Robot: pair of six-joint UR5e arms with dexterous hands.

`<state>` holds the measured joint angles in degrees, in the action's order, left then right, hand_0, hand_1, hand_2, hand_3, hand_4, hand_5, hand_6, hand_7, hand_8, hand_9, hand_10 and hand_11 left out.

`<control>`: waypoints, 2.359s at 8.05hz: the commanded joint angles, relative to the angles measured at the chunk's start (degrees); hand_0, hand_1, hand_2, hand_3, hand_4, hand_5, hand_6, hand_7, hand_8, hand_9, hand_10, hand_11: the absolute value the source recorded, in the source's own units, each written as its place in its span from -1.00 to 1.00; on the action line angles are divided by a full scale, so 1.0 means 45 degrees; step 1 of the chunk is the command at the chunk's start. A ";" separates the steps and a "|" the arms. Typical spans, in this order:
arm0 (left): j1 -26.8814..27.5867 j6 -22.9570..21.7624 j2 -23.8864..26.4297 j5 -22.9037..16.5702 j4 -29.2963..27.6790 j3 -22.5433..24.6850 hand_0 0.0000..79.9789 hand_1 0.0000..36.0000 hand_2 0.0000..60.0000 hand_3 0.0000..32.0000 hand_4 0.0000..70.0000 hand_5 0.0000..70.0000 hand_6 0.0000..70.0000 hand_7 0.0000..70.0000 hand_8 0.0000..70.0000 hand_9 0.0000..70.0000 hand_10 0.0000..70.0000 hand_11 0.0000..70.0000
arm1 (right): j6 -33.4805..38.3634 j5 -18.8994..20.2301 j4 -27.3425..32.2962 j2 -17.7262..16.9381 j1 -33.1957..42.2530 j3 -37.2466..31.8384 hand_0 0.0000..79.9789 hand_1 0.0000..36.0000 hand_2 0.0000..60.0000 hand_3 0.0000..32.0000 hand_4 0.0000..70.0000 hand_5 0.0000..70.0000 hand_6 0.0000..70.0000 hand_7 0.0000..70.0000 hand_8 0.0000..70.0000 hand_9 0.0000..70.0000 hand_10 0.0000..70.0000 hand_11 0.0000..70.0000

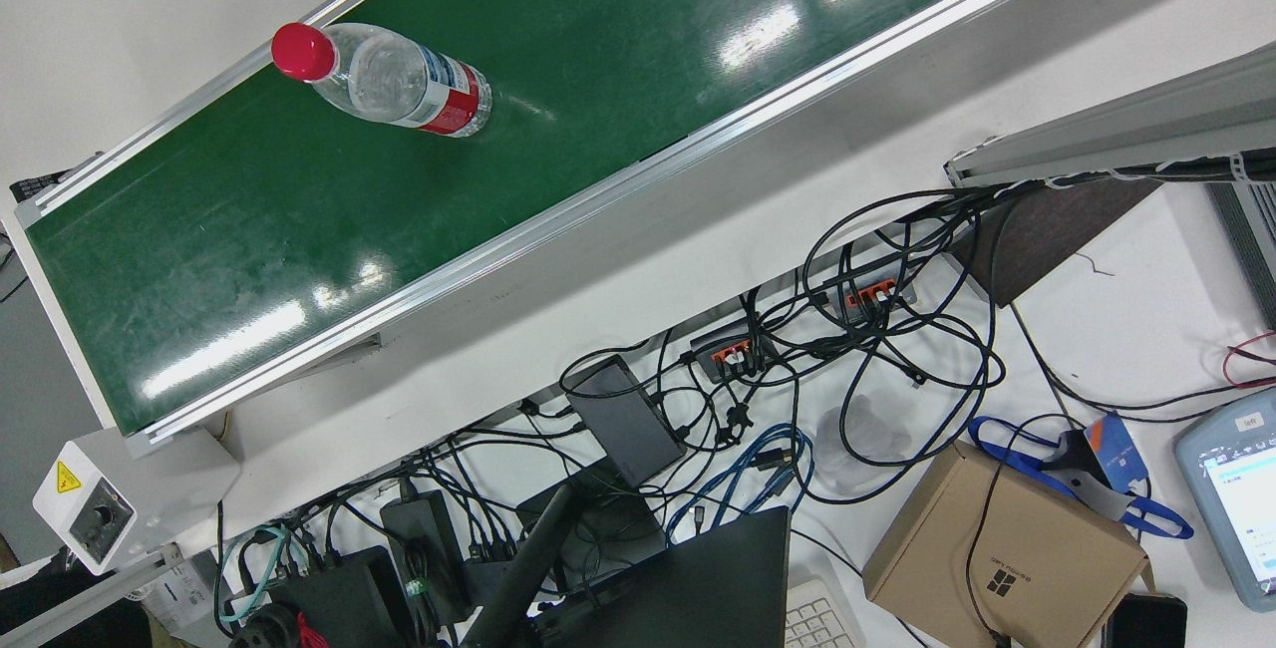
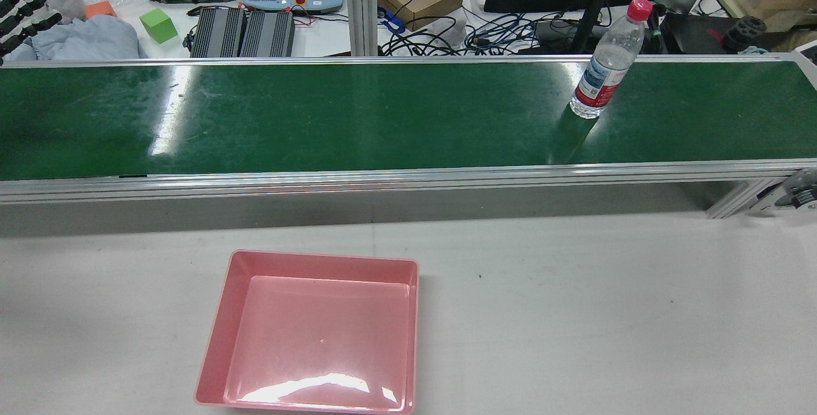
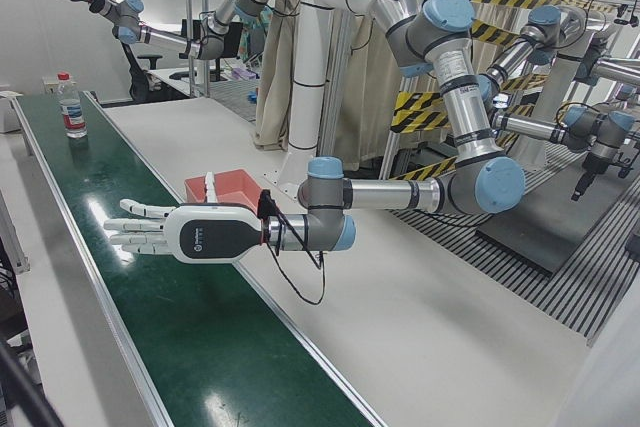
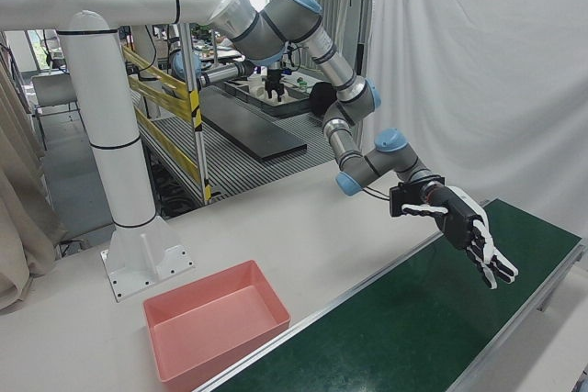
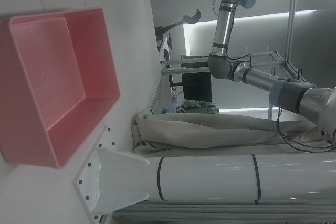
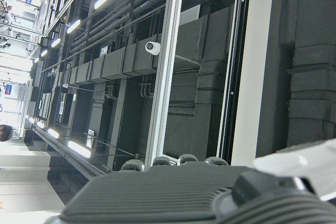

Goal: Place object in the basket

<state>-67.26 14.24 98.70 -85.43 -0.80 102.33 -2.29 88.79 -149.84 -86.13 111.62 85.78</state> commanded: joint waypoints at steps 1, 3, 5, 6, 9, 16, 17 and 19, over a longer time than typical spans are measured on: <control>0.0006 0.0000 0.0000 0.0000 -0.0017 -0.0006 0.24 -0.41 -1.00 -1.00 -0.62 -0.45 -0.89 -0.95 -0.93 -0.95 -0.81 -0.69 | 0.0000 -0.0005 -0.0004 0.0000 0.0000 0.0000 -1.00 -1.00 -1.00 -1.00 -1.00 -1.00 -1.00 -1.00 -1.00 -1.00 -1.00 -1.00; 0.0006 0.0000 0.0000 0.0000 -0.0017 -0.0006 0.24 -0.41 -1.00 -1.00 -0.62 -0.45 -0.89 -0.95 -0.93 -0.95 -0.81 -0.69 | 0.0000 -0.0005 -0.0004 0.0000 0.0000 0.0000 -1.00 -1.00 -1.00 -1.00 -1.00 -1.00 -1.00 -1.00 -1.00 -1.00 -1.00 -1.00; 0.0006 0.0000 0.0000 0.0000 0.0002 0.0013 0.25 -0.37 -1.00 -1.00 -0.56 -0.43 -0.87 -0.93 -0.90 -0.93 -0.80 -0.68 | 0.0000 -0.0005 -0.0004 0.0000 0.0000 0.0000 -1.00 -1.00 -1.00 -1.00 -1.00 -1.00 -1.00 -1.00 -1.00 -1.00 -1.00 -1.00; 0.0006 0.0000 0.0000 0.0000 0.0002 0.0013 0.25 -0.37 -1.00 -1.00 -0.56 -0.43 -0.87 -0.94 -0.90 -0.93 -0.80 -0.67 | 0.0000 -0.0005 -0.0004 0.0000 0.0000 0.0000 -1.00 -1.00 -1.00 -1.00 -1.00 -1.00 -1.00 -1.00 -1.00 -1.00 -1.00 -1.00; 0.0006 0.0000 0.0000 0.0000 0.0022 0.0013 0.26 -0.37 -1.00 -1.00 -0.56 -0.43 -0.87 -0.94 -0.90 -0.94 -0.80 -0.67 | 0.0000 -0.0005 -0.0004 0.0000 0.0000 0.0000 -1.00 -1.00 -1.00 -1.00 -1.00 -1.00 -1.00 -1.00 -1.00 -1.00 -1.00 -1.00; 0.0006 0.0000 0.0000 -0.0020 0.0041 0.0013 0.25 -0.40 -1.00 -1.00 -0.62 -0.45 -0.90 -0.95 -0.94 -0.97 -0.82 -0.71 | 0.0000 -0.0005 -0.0004 0.0000 0.0000 0.0000 -1.00 -1.00 -1.00 -1.00 -1.00 -1.00 -1.00 -1.00 -1.00 -1.00 -1.00 -1.00; 0.0006 0.0000 0.0000 -0.0020 0.0041 0.0013 0.25 -0.40 -1.00 -1.00 -0.62 -0.44 -0.90 -0.95 -0.94 -0.97 -0.82 -0.71 | 0.0000 -0.0005 -0.0004 0.0000 0.0000 0.0000 -1.00 -1.00 -1.00 -1.00 -1.00 -1.00 -1.00 -1.00 -1.00 -1.00 -1.00 -1.00; 0.0006 0.0000 0.0000 -0.0020 0.0041 0.0013 0.25 -0.40 -1.00 -1.00 -0.62 -0.44 -0.90 -0.96 -0.94 -0.96 -0.82 -0.70 | 0.0000 -0.0005 -0.0004 0.0000 0.0000 0.0000 -1.00 -1.00 -1.00 -1.00 -1.00 -1.00 -1.00 -1.00 -1.00 -1.00 -1.00 -1.00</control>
<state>-67.24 14.24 98.70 -85.52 -0.62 102.39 -2.29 88.77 -149.85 -86.13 111.62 85.78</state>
